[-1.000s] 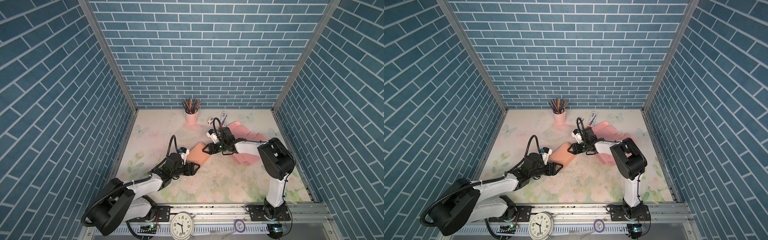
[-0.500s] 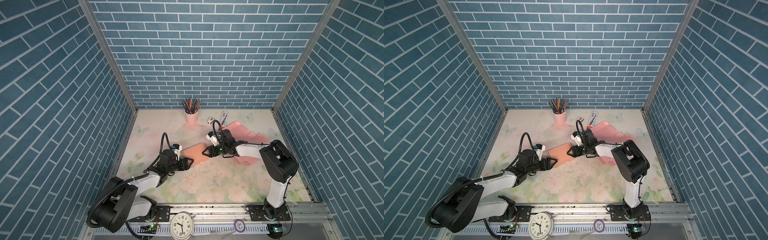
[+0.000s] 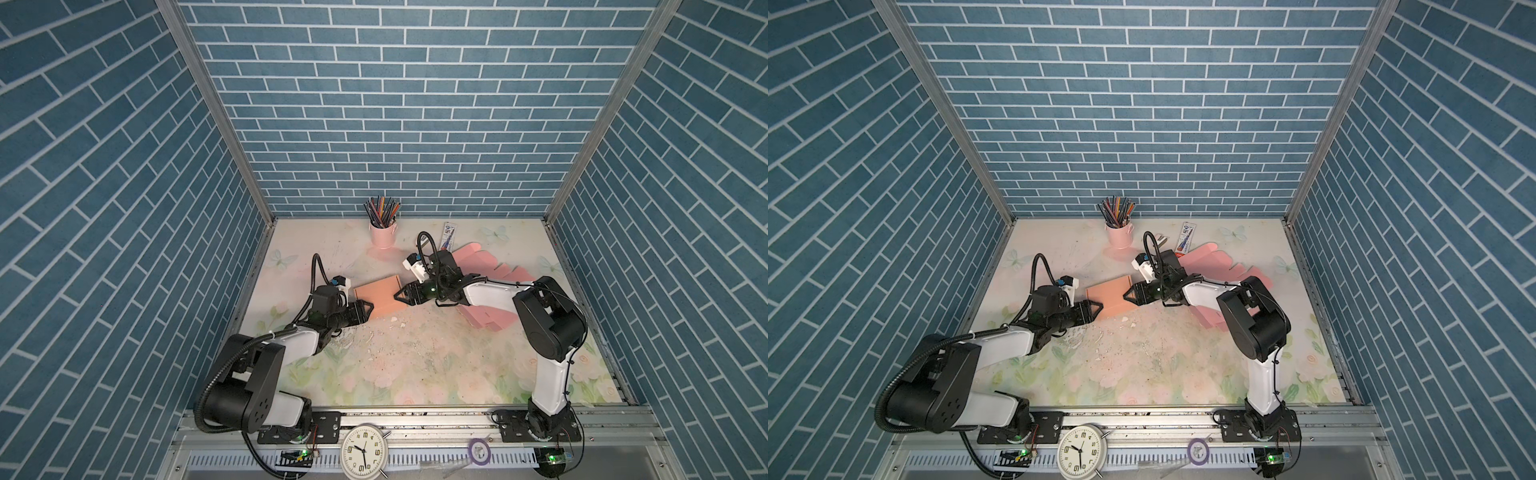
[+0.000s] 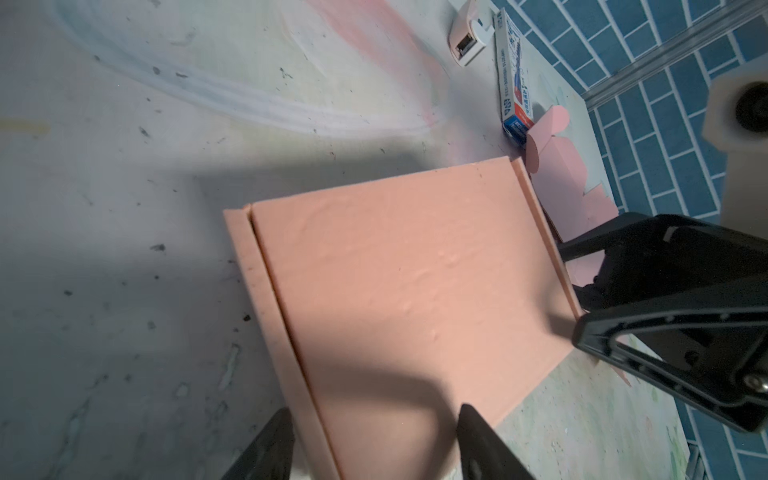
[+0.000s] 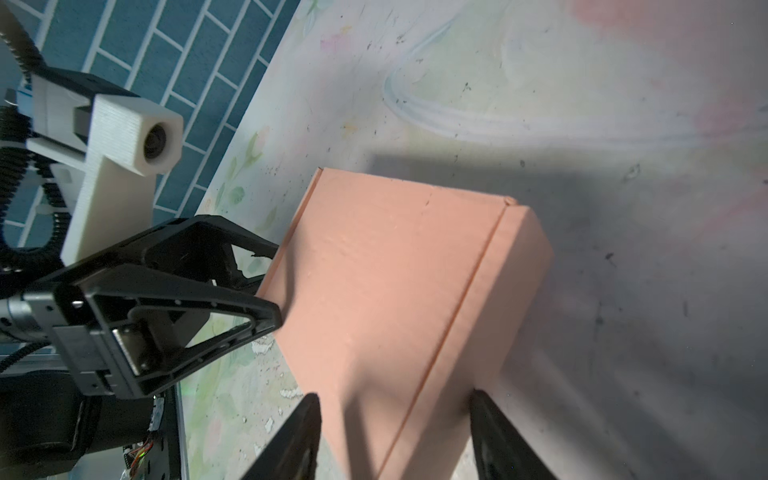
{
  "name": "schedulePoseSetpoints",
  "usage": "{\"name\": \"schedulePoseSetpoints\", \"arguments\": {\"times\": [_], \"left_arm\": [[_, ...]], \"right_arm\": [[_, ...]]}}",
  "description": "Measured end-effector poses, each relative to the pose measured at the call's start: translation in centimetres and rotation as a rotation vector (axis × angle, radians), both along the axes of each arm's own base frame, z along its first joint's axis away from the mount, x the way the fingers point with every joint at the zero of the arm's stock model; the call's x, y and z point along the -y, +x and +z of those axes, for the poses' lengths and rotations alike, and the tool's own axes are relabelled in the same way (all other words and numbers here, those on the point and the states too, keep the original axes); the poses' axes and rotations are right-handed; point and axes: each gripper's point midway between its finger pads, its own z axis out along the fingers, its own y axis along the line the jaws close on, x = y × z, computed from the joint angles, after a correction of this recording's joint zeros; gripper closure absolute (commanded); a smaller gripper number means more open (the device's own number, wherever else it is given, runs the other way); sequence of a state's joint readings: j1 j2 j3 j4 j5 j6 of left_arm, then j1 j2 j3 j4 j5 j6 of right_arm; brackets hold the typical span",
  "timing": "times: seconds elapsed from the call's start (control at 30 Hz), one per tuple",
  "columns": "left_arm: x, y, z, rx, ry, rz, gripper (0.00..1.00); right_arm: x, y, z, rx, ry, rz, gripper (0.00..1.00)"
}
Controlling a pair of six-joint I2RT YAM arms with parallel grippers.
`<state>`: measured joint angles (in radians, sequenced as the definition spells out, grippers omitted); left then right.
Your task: Fold the paper box
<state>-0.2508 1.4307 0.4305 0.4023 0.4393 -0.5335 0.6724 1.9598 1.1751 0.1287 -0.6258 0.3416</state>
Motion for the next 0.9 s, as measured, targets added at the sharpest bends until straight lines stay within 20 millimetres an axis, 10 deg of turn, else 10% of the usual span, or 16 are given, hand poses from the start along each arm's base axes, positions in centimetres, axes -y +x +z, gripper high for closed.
{"name": "schedulePoseSetpoints", "arguments": {"times": [0.9], "left_arm": [[-4.3,9.4,-0.1,0.049,0.053,0.153,0.42]], "right_arm": [[-4.4,5.5,-2.7,-0.007,0.038,-0.012,0.41]]}}
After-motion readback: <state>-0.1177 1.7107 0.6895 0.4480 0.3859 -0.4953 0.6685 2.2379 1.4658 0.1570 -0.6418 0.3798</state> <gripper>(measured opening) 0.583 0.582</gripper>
